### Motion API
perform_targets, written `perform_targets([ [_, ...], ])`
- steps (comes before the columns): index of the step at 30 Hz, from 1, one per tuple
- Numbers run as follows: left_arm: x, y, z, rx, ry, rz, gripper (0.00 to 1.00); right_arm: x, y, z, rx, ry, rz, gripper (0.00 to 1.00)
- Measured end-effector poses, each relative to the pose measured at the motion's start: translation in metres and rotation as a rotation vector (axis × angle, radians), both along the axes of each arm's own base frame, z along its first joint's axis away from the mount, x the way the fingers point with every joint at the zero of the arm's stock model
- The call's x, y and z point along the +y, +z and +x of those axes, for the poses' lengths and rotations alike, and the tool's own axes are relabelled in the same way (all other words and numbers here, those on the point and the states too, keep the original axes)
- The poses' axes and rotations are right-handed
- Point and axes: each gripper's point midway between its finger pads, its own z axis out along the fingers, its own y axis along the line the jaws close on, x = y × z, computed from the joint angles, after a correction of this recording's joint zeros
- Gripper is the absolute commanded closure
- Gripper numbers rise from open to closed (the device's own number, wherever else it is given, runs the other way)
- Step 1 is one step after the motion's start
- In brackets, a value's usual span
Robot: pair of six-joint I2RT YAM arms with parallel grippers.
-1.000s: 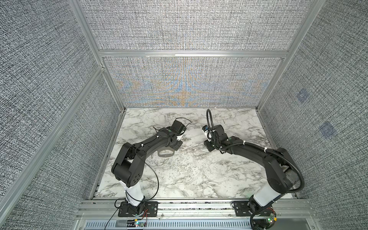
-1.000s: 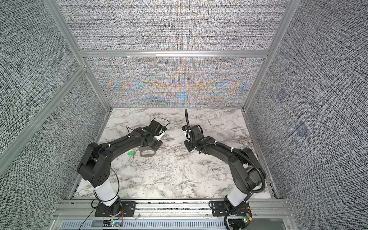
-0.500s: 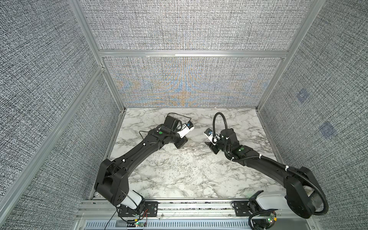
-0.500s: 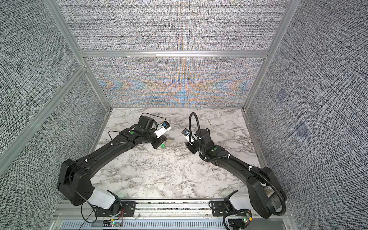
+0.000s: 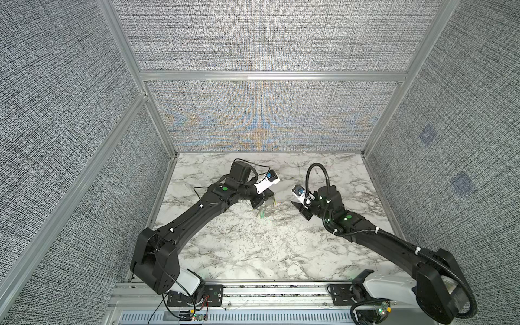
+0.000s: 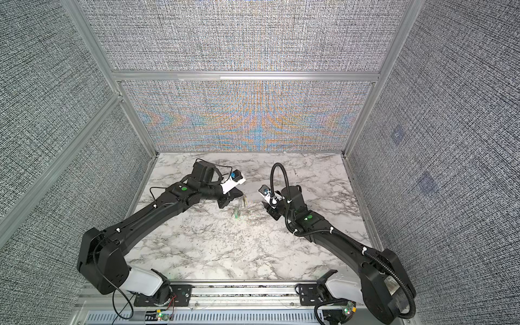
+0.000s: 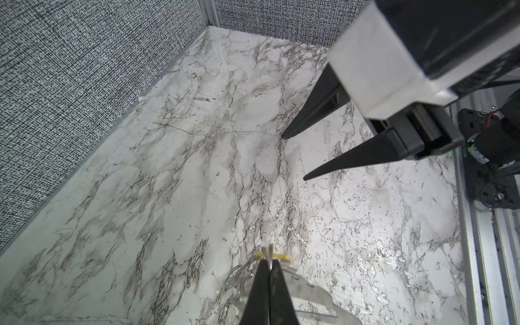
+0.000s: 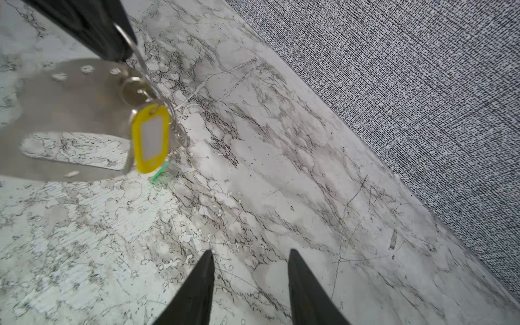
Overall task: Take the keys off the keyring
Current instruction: 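Lift the plate with the left gripper while the right gripper moves toward it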
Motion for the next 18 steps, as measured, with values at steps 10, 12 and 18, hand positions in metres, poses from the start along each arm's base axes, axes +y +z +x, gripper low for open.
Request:
perform_targets([
  [10,-0.008,0.003,-0.009,-0.031,-0.091,-0.043,1.0,0.015,0.005,-0.013,-0.018,0.038,0.021,0.52],
  [12,-0.01,0.002,-0.013,-0.038,-0.12,-0.06,1.0,0.013,0.009,-0.012,-0.037,0.026,0.019,0.51],
  [18,-0.018,0.013,-0.025,-0.085,-0.202,-0.152,1.0,0.013,0.016,-0.021,-0.068,0.057,0.038,0.42],
])
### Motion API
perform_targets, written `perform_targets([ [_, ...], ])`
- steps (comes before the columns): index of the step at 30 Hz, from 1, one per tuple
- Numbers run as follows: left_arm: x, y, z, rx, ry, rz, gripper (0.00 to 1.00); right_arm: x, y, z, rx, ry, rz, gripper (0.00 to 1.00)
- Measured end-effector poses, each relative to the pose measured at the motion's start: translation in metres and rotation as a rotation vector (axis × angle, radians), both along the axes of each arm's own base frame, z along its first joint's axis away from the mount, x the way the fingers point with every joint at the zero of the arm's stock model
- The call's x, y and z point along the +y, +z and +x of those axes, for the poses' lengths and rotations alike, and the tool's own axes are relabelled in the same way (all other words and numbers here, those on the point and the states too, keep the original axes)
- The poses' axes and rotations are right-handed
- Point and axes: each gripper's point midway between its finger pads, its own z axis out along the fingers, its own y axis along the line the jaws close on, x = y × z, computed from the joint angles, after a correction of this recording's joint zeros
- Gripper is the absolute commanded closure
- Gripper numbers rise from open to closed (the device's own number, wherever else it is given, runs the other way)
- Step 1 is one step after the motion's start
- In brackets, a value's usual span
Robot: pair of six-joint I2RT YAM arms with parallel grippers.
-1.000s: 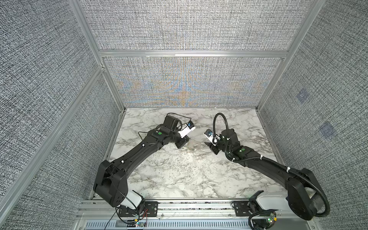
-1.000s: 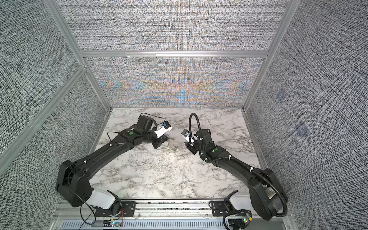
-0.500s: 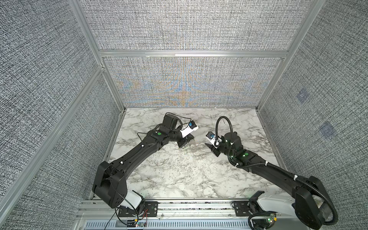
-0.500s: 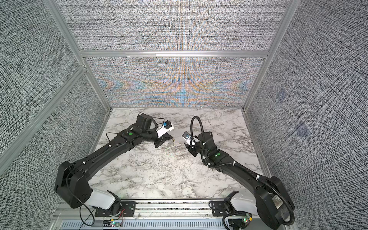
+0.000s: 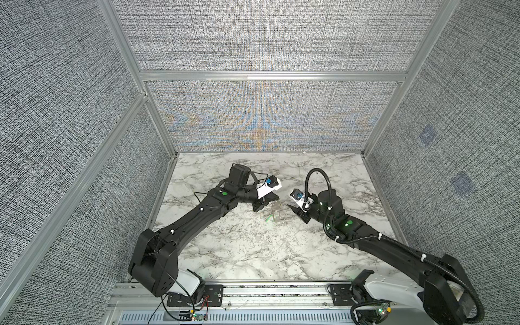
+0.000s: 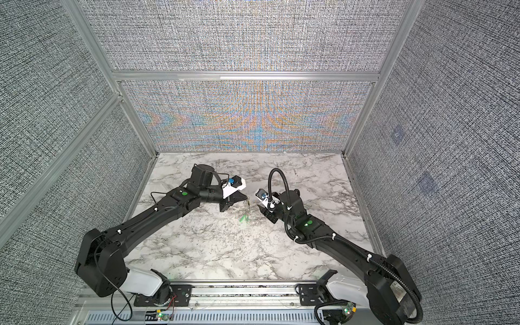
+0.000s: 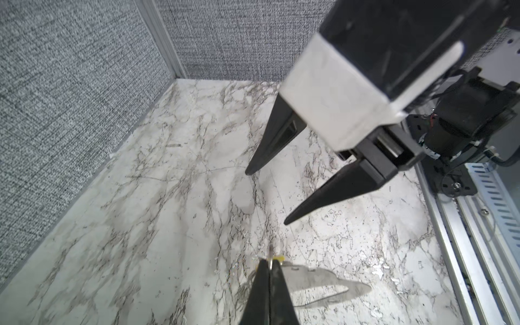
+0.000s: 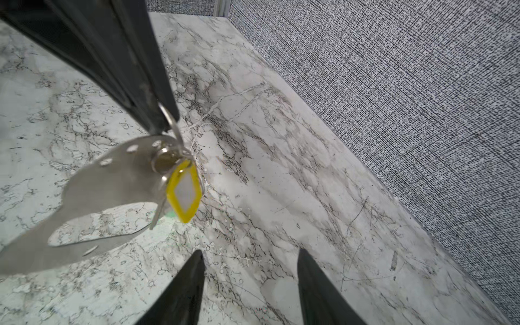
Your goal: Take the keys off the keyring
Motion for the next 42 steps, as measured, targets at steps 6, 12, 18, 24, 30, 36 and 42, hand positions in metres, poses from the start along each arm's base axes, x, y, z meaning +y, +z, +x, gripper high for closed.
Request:
perform_targets([
  [6,-0.006,0.013,-0.009,-0.032,-0.068,-0.074,1.0,-0.003,-0.001,-0.018,-0.005,0.032,0.055,0.42],
  [12,-0.007,0.019,-0.02,-0.05,-0.12,-0.118,1.0,0.004,0.004,-0.033,-0.025,0.067,0.089,0.42],
  [18,-0.008,0.022,-0.035,-0.094,-0.166,-0.153,1.0,0.005,0.01,-0.037,-0.057,0.055,0.112,0.45],
  [24,-0.003,0.022,-0.052,-0.186,-0.217,-0.168,1.0,0.008,0.016,-0.049,-0.082,0.091,0.153,0.45],
  [30,0.003,0.023,-0.062,-0.337,-0.257,-0.159,1.0,0.007,0.016,-0.062,-0.117,0.146,0.15,0.48],
  [36,0.007,0.017,-0.066,-0.468,-0.278,-0.142,1.0,0.007,0.021,-0.064,-0.14,0.158,0.148,0.51],
  [42,0.01,0.017,-0.069,-0.592,-0.292,-0.148,1.0,0.01,0.018,-0.066,-0.144,0.164,0.133,0.51],
])
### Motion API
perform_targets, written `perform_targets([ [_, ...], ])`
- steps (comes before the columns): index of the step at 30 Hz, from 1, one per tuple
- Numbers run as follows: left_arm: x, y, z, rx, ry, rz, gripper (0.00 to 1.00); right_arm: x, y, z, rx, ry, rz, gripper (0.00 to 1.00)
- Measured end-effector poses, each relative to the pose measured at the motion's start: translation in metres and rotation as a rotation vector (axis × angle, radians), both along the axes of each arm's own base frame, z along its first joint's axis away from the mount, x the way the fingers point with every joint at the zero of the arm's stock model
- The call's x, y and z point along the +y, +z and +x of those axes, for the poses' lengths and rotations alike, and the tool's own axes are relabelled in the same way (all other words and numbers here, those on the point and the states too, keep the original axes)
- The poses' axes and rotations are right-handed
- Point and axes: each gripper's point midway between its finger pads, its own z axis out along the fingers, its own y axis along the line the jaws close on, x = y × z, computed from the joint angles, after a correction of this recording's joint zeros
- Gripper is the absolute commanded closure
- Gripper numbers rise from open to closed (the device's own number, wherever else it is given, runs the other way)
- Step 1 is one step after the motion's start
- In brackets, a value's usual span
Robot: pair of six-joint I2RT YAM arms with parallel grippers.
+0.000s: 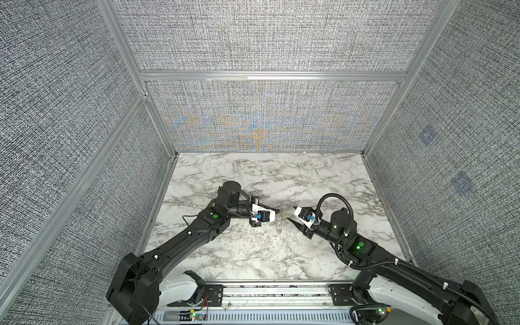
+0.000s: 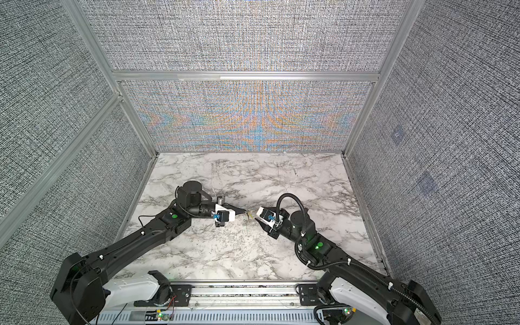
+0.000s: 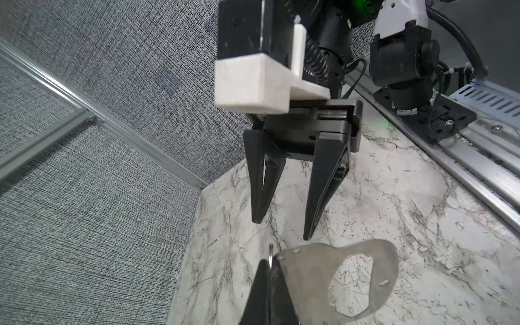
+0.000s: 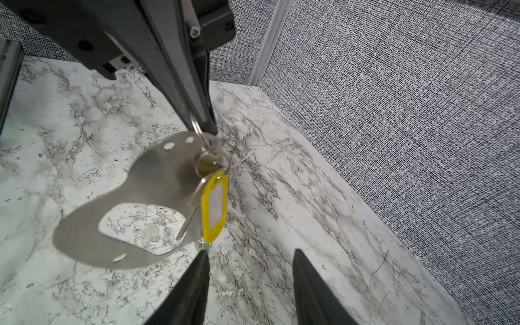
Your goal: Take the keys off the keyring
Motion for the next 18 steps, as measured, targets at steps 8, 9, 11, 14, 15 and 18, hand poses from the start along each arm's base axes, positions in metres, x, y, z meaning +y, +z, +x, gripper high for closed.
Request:
perform_targets([
  [8,0.0001,0.0041,-0.0006,-0.103,-0.018,-0.015,1.0,0.0027,-0.0058,-0.0013,-0.001,0.007,-0.021,0.52],
  [9,0.0001,0.0042,-0.0007,-0.115,-0.021,-0.015,1.0,0.0025,-0.0067,-0.0012,0.0,0.006,-0.023,0.52],
  [11,0.0,0.005,-0.0007,-0.122,-0.023,-0.018,1.0,0.0017,-0.0071,0.0001,-0.004,-0.006,-0.028,0.52],
  [14,-0.0015,0.0068,0.0001,-0.113,-0.025,-0.027,1.0,0.003,-0.0048,0.0001,-0.012,-0.003,-0.021,0.52],
  [15,-0.002,0.0074,0.0005,-0.103,-0.023,-0.031,1.0,0.0032,-0.0047,0.0004,-0.012,-0.003,-0.02,0.53],
  [18,-0.0037,0.0096,0.0025,-0.05,-0.011,-0.047,1.0,0.0038,-0.0044,0.0002,-0.014,-0.002,-0.018,0.54],
])
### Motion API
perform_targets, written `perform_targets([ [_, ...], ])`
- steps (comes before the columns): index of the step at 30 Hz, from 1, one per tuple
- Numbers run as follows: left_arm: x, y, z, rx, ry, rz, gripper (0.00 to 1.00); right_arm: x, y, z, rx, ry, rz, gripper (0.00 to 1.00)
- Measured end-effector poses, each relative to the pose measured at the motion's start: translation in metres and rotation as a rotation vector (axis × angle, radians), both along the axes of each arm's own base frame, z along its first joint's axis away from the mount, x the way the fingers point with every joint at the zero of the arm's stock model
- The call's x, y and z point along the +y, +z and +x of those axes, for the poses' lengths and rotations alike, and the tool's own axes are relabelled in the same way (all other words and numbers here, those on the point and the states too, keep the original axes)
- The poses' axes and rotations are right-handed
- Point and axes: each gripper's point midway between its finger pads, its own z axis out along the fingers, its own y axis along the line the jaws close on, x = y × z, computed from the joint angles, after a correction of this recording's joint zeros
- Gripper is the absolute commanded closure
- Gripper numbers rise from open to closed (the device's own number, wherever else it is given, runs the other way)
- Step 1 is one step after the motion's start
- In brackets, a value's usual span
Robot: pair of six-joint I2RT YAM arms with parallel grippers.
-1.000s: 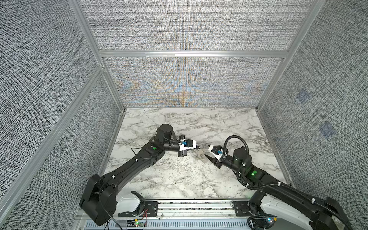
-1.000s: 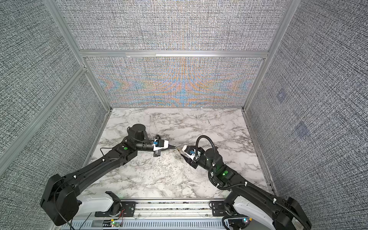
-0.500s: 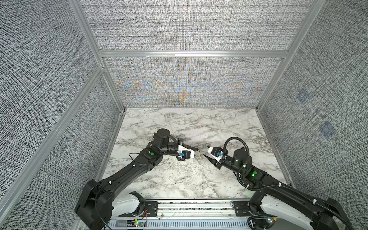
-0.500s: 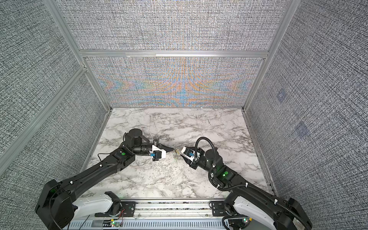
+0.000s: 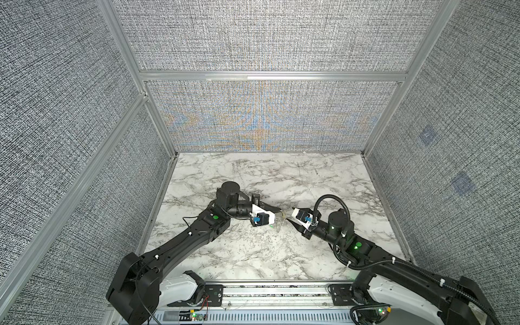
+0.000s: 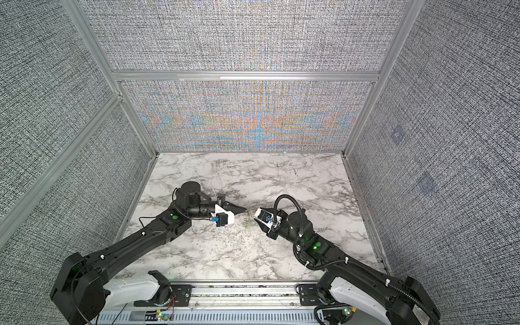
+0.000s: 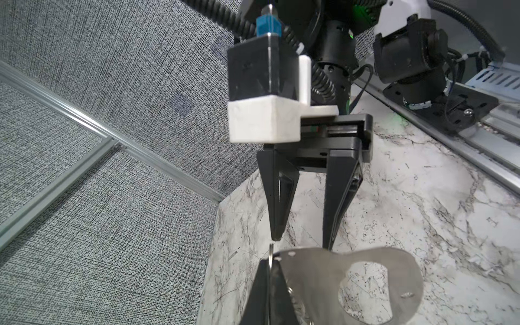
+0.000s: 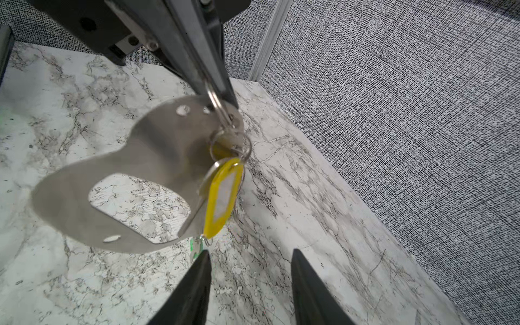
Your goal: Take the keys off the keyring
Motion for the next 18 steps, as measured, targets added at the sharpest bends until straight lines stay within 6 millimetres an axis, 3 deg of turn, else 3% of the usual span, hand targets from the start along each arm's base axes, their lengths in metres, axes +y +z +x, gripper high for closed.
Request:
perform_targets([
  [8,-0.008,0.013,0.013,0.229,0.054,-0.054,1.0,0.001,0.007,0.0,-0.022,0.003,0.023,0.55],
  [13,-0.012,0.026,0.02,0.34,0.078,-0.075,1.0,0.0,0.016,-0.001,-0.041,0.001,0.047,0.66],
  [18,-0.015,0.025,0.024,0.438,0.093,-0.065,1.0,-0.007,0.028,0.004,-0.059,-0.021,0.064,0.68],
])
